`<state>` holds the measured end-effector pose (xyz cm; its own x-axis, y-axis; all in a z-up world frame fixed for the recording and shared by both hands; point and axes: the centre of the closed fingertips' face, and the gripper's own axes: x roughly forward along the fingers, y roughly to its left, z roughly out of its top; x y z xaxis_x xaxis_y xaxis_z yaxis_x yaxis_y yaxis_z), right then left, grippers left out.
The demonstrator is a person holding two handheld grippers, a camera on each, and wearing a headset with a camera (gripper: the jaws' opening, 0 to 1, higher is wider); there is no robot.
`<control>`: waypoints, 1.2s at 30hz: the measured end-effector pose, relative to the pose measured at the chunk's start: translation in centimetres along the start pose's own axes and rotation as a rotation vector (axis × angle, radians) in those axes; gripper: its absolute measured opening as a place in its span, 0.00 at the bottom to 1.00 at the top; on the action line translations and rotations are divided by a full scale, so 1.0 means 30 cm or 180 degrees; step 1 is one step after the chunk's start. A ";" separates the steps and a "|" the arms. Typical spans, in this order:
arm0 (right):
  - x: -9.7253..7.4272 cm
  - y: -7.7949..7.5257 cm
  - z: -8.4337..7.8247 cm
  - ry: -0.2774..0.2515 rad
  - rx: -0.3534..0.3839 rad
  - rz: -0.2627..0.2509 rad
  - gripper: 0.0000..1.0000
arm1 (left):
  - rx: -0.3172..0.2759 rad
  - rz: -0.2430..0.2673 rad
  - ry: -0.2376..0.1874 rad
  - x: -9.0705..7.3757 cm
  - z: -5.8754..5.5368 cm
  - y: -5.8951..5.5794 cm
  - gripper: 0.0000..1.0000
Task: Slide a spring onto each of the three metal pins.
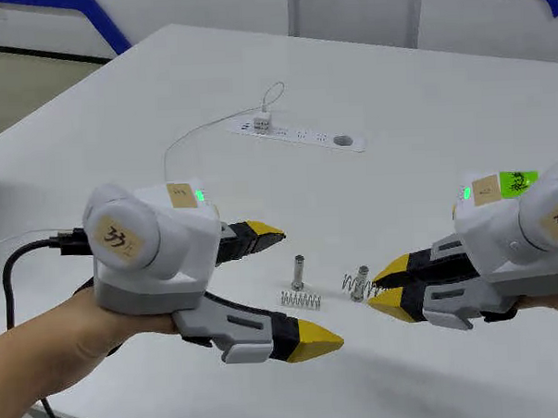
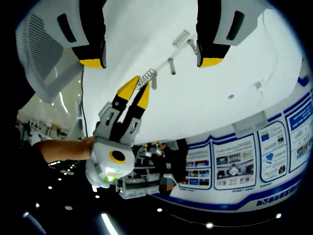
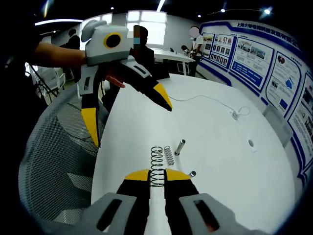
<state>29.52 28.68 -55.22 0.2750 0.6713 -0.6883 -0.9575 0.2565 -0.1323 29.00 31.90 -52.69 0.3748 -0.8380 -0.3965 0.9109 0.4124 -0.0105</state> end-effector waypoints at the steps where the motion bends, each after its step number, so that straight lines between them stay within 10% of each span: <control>1: -0.003 0.003 0.002 0.0003 -0.0024 0.0003 0.10 | 0.0022 -0.0015 0.0004 0.004 0.001 -0.004 0.76; 36: -0.052 0.067 0.066 0.0185 -0.0438 0.0206 0.10 | 0.0739 -0.0210 0.0222 0.036 0.025 -0.050 0.31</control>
<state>27.35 29.52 -53.01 0.2106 0.6409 -0.7381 -0.9771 0.1136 -0.1802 28.17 30.10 -52.42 0.3078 -0.8305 -0.4643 0.9512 0.2578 0.1694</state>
